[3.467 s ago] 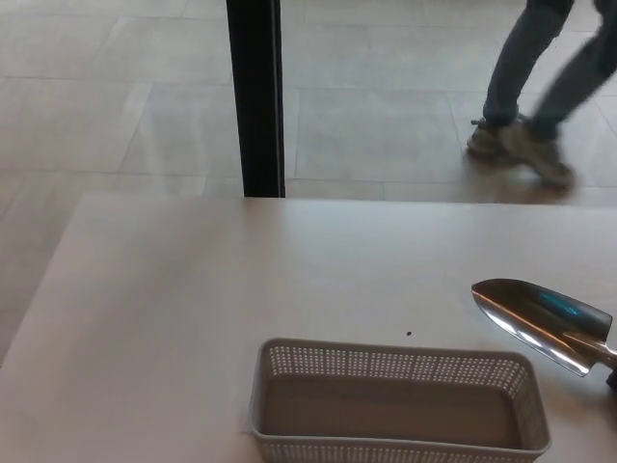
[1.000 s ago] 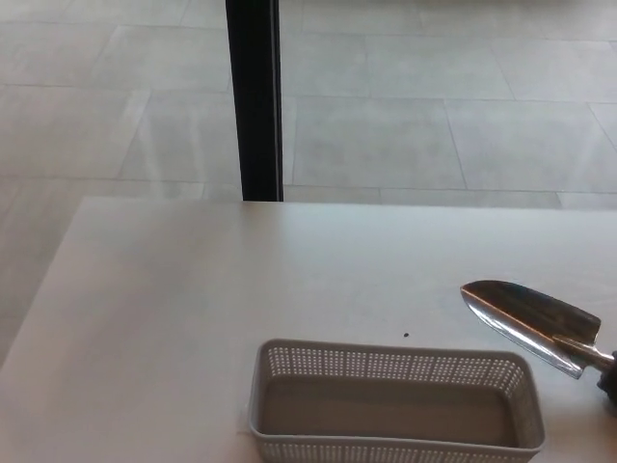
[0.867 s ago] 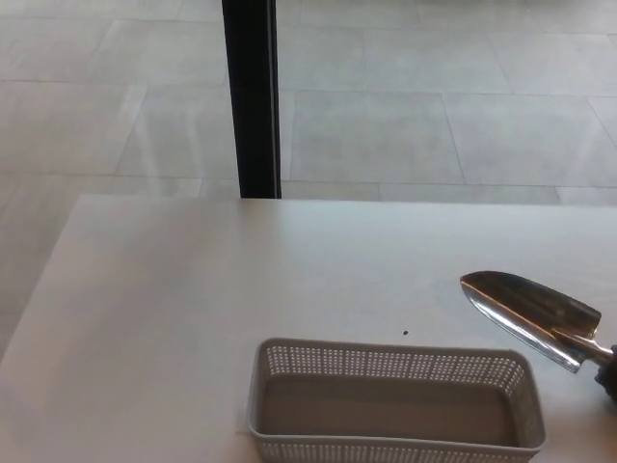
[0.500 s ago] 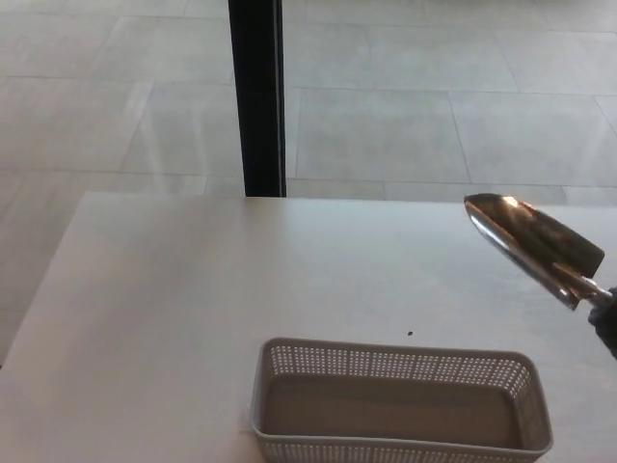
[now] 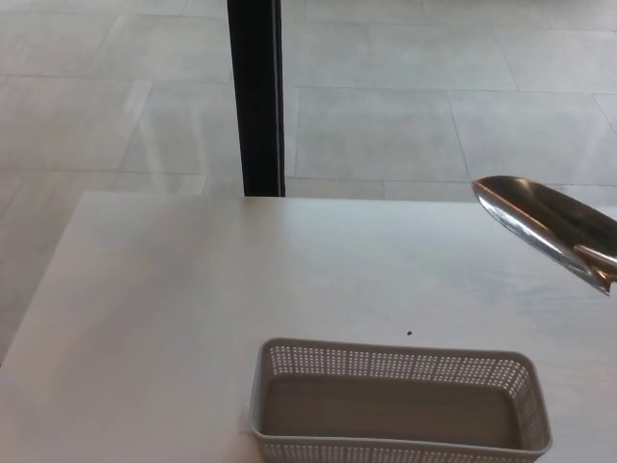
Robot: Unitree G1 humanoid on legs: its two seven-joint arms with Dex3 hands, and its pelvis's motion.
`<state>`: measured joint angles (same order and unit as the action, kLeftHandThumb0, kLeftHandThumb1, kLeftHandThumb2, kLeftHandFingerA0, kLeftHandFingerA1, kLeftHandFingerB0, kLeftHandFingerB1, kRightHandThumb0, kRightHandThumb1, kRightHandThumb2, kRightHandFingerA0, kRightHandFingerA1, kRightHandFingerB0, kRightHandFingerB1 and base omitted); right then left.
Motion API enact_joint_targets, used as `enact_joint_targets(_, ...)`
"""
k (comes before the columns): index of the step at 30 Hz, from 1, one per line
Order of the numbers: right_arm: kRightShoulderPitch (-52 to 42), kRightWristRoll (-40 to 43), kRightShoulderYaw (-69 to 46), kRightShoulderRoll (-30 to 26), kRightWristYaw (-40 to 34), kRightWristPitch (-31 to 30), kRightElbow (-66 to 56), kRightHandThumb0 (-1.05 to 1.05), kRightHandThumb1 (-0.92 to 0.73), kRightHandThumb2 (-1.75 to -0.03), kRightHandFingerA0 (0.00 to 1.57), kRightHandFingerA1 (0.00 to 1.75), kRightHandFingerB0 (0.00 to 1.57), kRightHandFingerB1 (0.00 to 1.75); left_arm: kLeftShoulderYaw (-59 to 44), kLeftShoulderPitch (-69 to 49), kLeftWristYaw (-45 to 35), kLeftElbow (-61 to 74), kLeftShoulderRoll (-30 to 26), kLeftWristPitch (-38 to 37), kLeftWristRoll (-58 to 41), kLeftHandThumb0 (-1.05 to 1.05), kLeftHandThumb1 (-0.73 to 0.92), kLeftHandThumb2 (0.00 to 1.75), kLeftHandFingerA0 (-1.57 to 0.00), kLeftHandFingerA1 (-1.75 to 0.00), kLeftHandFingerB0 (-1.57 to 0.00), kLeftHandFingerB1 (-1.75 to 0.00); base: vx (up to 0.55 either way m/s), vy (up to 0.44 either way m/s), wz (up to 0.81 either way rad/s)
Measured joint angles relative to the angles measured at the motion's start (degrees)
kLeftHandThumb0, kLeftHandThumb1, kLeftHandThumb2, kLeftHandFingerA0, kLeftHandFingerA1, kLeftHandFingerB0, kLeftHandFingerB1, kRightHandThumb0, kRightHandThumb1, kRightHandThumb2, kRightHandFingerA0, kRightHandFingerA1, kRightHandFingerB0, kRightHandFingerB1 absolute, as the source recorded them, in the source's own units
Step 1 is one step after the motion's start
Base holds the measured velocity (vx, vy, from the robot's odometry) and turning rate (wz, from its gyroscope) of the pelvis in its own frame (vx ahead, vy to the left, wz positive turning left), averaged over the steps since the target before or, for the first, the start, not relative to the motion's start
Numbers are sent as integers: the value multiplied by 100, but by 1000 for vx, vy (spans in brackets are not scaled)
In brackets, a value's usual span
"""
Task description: A garden tool is kept on the righthand side and a container is kept on the lefthand side on a desk infront of the robot. the robot uses its right hand to pick up the garden tool and makes a scooping motion inside the container
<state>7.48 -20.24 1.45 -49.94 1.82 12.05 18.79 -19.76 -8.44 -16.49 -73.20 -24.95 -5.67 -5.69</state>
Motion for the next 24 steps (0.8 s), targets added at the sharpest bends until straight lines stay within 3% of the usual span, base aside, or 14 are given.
enact_joint_targets(3, -200, 35, 0, -426, 267, 255, -183, -31, -56, -104, 87, 175, 73, 156, -4, -1, 0, -12, -2, 0, -1, -90, -9, 109, -88, -126, -82, -111, 0, 0, 0)
enact_joint_targets(7, -319, 35, 4, -815, 479, 580, -254, -34, -57, -111, 89, 175, 75, 148, -1, 1, 2, -23, -2, 0, 1, -82, -3, 109, -106, -127, -84, -108, 0, 0, 0)
enact_joint_targets(9, -336, 30, 7, -1013, 584, 738, -302, -29, -55, -101, 85, 175, 70, 154, 7, 1, 3, -33, -4, 0, 1, -83, -17, 114, -110, -131, -90, -115, 0, 0, 0)
enact_joint_targets(10, -337, 28, 7, -1095, 624, 803, -327, -23, -57, -102, 104, 175, 68, 149, 6, 1, 3, -32, -4, 0, 0, -84, -13, 112, -101, -120, -87, -109, 0, 0, 0)
enact_joint_targets(11, -337, 25, 7, -1208, 680, 905, -367, -26, -55, -100, 84, 175, 69, 154, 6, 1, 2, -31, -6, 0, 0, -84, -9, 110, -96, -118, -83, -107, 0, 0, 0)
enact_joint_targets(13, -337, 13, 7, -1374, 762, 1058, -422, -25, -57, -93, 83, 175, 73, 133, 6, 3, 2, -36, -9, 0, 0, -89, -7, 109, -91, -120, -81, -107, 0, 0, 0)
enact_joint_targets(14, -335, 0, 7, -1478, 813, 1148, -465, -19, -58, -87, 97, 172, 70, 141, 9, 3, 3, -43, -14, 0, 1, -81, -15, 110, -113, -129, -91, -113, 0, 0, 0)
enact_joint_targets(15, -326, -20, 14, -1591, 880, 1230, -529, -21, -63, -81, 97, 171, 71, 140, 7, 7, 9, -55, -24, 1, 0, -83, -10, 110, -96, -121, -81, -110, 0, 0, 0)
enact_joint_targets(17, -277, -70, 25, -1765, 990, 1356, -635, -30, -69, -74, 80, 175, 64, 154, 7, 14, 16, -73, -46, 1, 0, -81, -12, 112, -100, -121, -83, -110, 0, 0, 0)
enact_joint_targets(18, -203, -135, 38, -1926, 1104, 1447, -767, -24, -68, -81, 104, 171, 66, 141, -1, 16, 17, -85, -80, 1, -3, -86, -12, 113, -97, -121, -82, -110, 0, 0, 0)
enact_joint_targets(19, -96, -195, 57, -2024, 1202, 1493, -869, -32, -70, -76, 81, 175, 67, 137, -21, 15, 15, -87, -106, 1, -8, -84, -12, 111, -100, -120, -84, -108, 0, 0, 0)
enact_joint_targets(21, 124, -289, 101, -2153, 1361, 1529, -1015, -32, -65, -80, 83, 175, 70, 134, -32, 14, 15, -89, -141, 1, -8, -82, -14, 112, -95, -121, -81, -109, 0, 0, 0)
enact_joint_targets(23, 369, -401, 179, -2244, 1527, 1555, -1127, -34, -62, -80, 86, 175, 79, 106, -46, 14, 12, -92, -153, 1, -11, -87, -11, 110, -98, -121, -85, -108, 0, 0, 0)
enact_joint_targets(24, 509, -467, 224, -2266, 1616, 1564, -1188, -37, -56, -83, 105, 164, 85, 101, -29, 9, 15, -89, -160, 1, -5, -88, -12, 112, -95, -124, -83, -109, 0, 0, 0)
